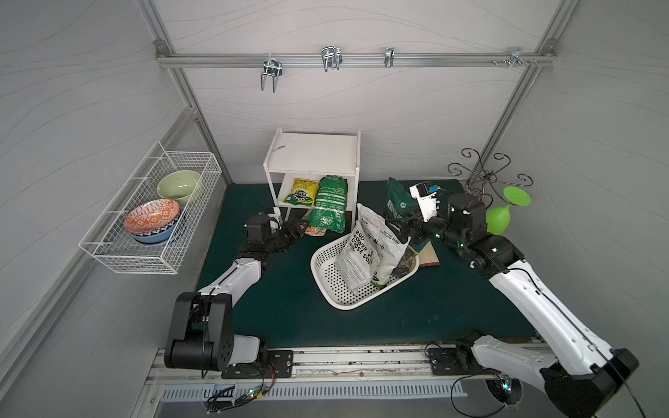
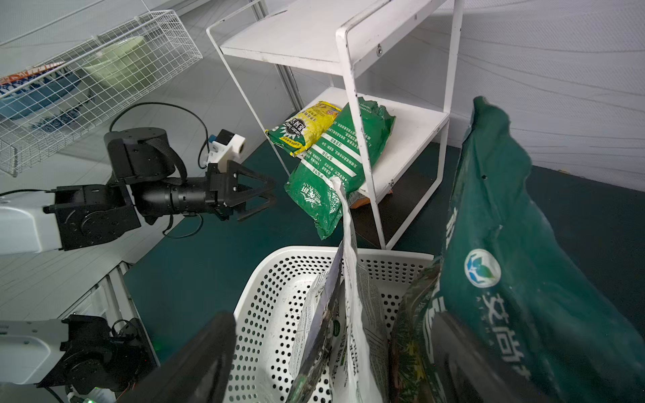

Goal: Take down the fertilizer bag from the shelf
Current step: Pick up the fertilizer bag from the shelf.

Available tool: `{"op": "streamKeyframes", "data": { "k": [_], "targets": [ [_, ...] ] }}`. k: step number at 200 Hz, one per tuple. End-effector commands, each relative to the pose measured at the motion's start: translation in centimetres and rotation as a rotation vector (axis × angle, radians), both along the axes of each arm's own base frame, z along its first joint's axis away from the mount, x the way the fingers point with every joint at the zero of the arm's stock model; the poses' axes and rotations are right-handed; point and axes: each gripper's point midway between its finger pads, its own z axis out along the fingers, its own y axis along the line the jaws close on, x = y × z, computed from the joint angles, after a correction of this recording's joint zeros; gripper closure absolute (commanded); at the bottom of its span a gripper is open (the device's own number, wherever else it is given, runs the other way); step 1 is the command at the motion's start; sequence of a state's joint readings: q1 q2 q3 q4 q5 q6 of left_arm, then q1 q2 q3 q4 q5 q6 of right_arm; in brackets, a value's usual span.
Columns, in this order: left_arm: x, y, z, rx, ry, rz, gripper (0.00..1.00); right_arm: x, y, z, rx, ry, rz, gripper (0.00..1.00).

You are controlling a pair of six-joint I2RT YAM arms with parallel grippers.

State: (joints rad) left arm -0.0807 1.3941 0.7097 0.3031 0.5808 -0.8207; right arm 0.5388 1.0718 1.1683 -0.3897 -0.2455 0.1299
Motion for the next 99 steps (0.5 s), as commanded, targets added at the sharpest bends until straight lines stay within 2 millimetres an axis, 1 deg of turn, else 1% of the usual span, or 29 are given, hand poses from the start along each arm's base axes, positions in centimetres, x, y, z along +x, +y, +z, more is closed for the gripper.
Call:
{"op": "streamKeyframes", "data": {
  "k": [1, 19, 23, 53, 74, 99],
  "targets": [
    [1.1, -3.0, 4.5, -0.018, -0.163, -0.089, 0.26, -0.1, -0.3, 0.5, 0.006, -0.026, -0.006, 0.1],
    [1.5, -3.5, 3.9, 0.0, -0.158, -0.085, 0.26, 0.0, -0.3, 0.5, 0.003, -0.027, -0.008, 0.1],
    [1.8, -3.6, 4.4, -0.005, -0.188, -0.083, 0.26, 0.0, -0.3, 0.5, 0.003, -0.027, -0.007, 0.1],
    [2.7, -3.4, 3.5, 0.008, -0.183, -0.066, 0.27, 0.0, -0.3, 0.5, -0.001, -0.026, -0.006, 0.1],
    [2.8, -3.2, 3.0, 0.026, -0.176, -0.062, 0.27, 0.0, -0.4, 0.4, -0.006, -0.026, -0.008, 0.1],
    [2.6, -3.0, 2.1, 0.048, -0.159, -0.053, 0.26, 0.1, -0.4, 0.4, -0.01, -0.028, -0.012, 0.1]
  ]
}}
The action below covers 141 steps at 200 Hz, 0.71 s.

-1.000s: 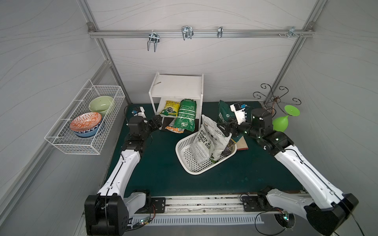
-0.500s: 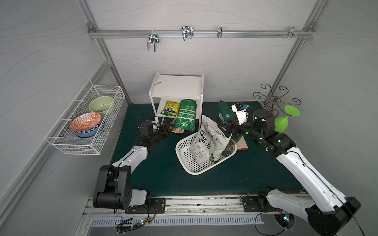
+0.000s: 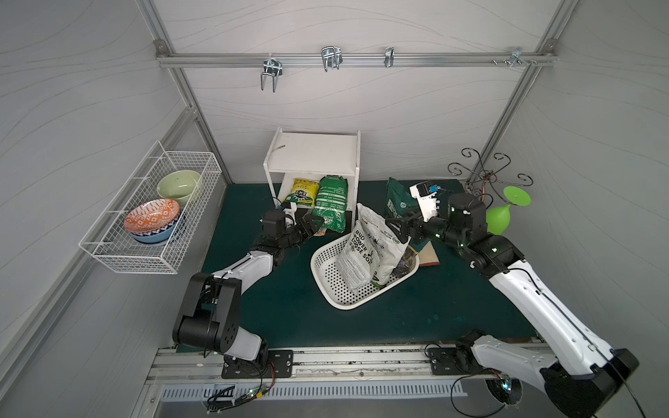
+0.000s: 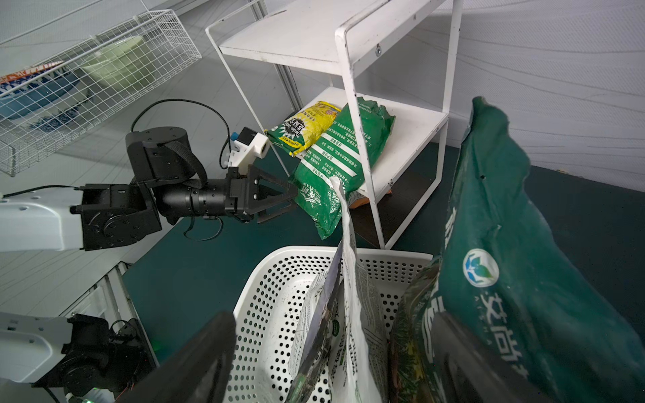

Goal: Take down the fertilizer bag from the shelf
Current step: Pick up the fertilizer bag from the shelf.

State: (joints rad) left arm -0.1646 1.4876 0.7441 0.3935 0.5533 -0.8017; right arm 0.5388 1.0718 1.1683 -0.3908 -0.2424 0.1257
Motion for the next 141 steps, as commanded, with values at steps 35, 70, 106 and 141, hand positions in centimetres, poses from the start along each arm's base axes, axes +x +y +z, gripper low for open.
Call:
{"op": "streamKeyframes", "data": {
  "k": [35, 70, 106, 141],
  "targets": [
    [1.9, 1.0, 2.4, 0.033, -0.142, 0.066, 0.24, 0.1, -0.2, 0.4, -0.002, -0.024, -0.004, 0.1],
    [3.6, 1.1, 3.2, -0.002, -0.191, 0.104, 0.28, 0.2, -0.1, 0.4, -0.003, -0.019, -0.003, 0.1],
    [4.5, 0.8, 3.8, -0.047, -0.215, 0.11, 0.55, 0.1, -0.2, 0.5, -0.006, -0.024, -0.006, 0.1],
    [4.0, 0.0, 4.4, -0.076, -0.21, 0.054, 0.79, 0.2, -0.2, 0.7, -0.008, -0.026, -0.005, 0.1]
  ]
}}
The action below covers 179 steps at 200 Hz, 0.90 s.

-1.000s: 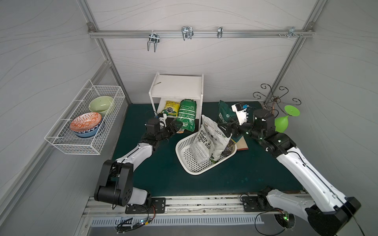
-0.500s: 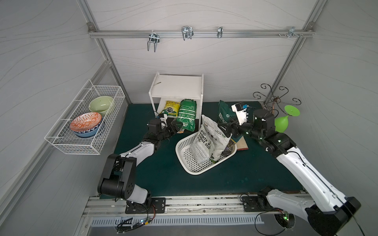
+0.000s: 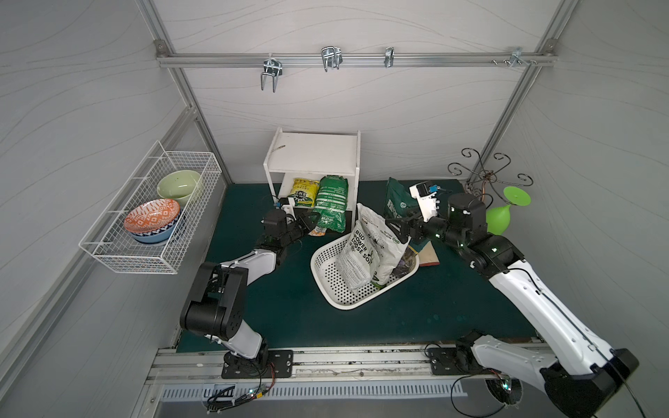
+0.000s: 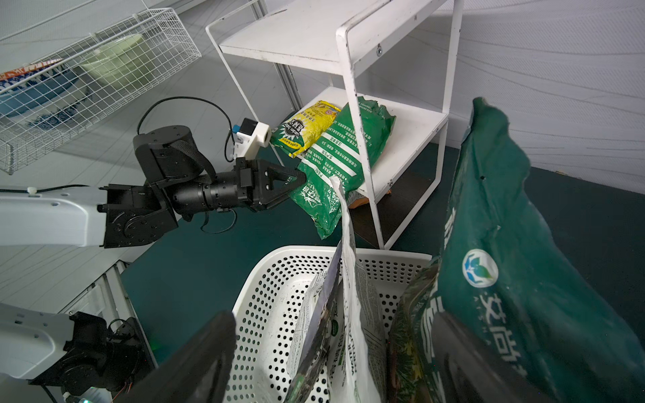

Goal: Take down the fertilizer bag from the shelf
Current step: Pick up the fertilizer bag from the shelf.

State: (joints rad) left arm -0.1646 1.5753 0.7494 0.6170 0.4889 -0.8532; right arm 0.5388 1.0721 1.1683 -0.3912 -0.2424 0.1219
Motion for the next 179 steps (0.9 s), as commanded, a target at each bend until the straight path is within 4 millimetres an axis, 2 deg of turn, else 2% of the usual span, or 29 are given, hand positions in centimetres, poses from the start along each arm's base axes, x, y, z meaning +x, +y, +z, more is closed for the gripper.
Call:
{"op": "streamKeyframes", "data": {
  "k": [1, 8, 16, 42, 71, 128, 179],
  "targets": [
    [1.0, -0.5, 3.4, -0.034, -0.099, -0.022, 0.79, 0.2, -0.2, 0.7, -0.006, -0.023, -0.006, 0.1],
    [0.8, -0.6, 3.5, -0.037, -0.098, -0.03, 0.87, 0.2, -0.2, 0.8, -0.003, -0.025, -0.005, 0.1],
    [0.5, -0.7, 3.7, -0.038, -0.094, -0.039, 1.0, 0.2, -0.2, 0.8, -0.003, -0.023, -0.004, 0.1],
    [-0.4, -0.7, 4.5, -0.033, -0.088, -0.053, 1.0, 0.2, -0.1, 0.9, 0.0, -0.025, -0.001, 0.1],
    [-1.2, -1.2, 6.5, -0.035, -0.11, -0.095, 1.0, 0.1, -0.1, 1.2, 0.002, -0.026, 0.001, 0.1],
    [-2.1, -2.3, 12.8, -0.056, -0.215, -0.159, 1.0, 0.1, 0.1, 1.6, 0.007, -0.028, 0.006, 0.1],
    [-3.4, -3.1, 17.0, -0.082, -0.292, -0.191, 1.0, 0.0, -0.1, 1.5, 0.006, -0.026, 0.003, 0.1]
  ]
}}
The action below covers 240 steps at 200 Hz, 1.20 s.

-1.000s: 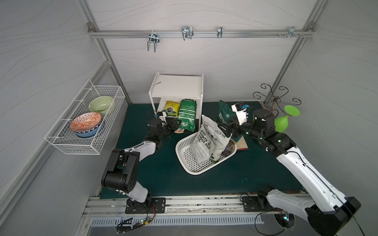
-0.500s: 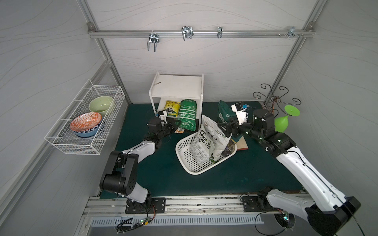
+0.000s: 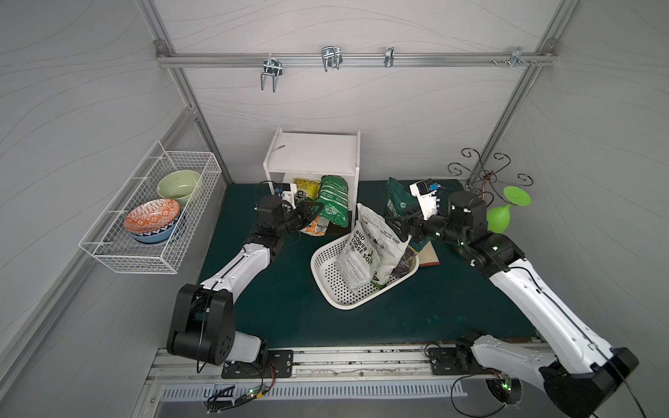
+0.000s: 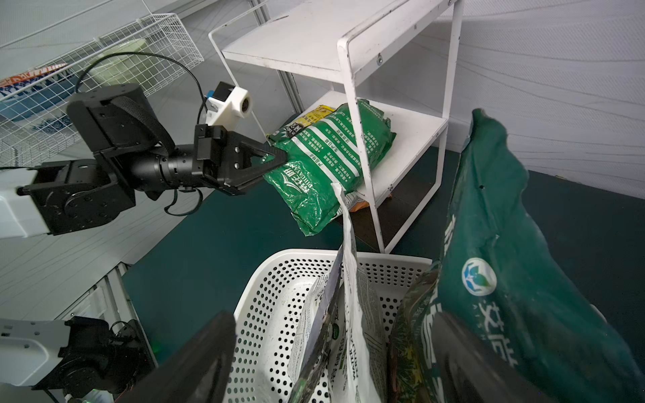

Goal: Take down the fertilizer bag from the shelf
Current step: Pick up the fertilizer bag from the shelf, then place the fertilizer bag in the storage box.

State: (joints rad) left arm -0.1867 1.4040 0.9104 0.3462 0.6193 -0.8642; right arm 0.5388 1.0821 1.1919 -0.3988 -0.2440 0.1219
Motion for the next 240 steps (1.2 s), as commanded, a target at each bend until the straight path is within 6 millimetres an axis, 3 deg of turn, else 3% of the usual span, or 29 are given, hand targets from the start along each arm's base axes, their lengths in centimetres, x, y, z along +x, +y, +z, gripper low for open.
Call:
{"op": "streamKeyframes", "data": {
  "k": [1, 71, 119, 152, 199, 240],
  "targets": [
    [-0.9, -0.7, 8.3, -0.047, -0.245, -0.041, 1.0, -0.1, -0.2, 0.9, 0.003, -0.021, 0.002, 0.1],
    [-3.8, -1.9, 13.6, -0.109, -0.335, -0.089, 1.0, -0.1, -0.3, 0.7, 0.0, -0.02, -0.003, 0.1],
    [-5.6, -3.1, 15.4, -0.146, -0.359, -0.15, 1.0, -0.5, -0.1, 1.0, 0.01, -0.019, 0.017, 0.1],
    [-6.8, -3.1, 16.7, -0.163, -0.363, -0.176, 1.0, -2.1, 1.3, 1.4, 0.01, 0.002, 0.13, 0.1],
    [-9.4, -2.8, 18.5, -0.149, -0.385, -0.212, 1.0, -4.4, 3.9, 2.4, -0.074, -0.095, 0.218, 0.08],
    [-10.7, -2.6, 18.6, -0.152, -0.375, -0.219, 1.0, -5.6, 7.2, 0.7, -0.182, -0.129, 0.262, 0.08]
  ]
}}
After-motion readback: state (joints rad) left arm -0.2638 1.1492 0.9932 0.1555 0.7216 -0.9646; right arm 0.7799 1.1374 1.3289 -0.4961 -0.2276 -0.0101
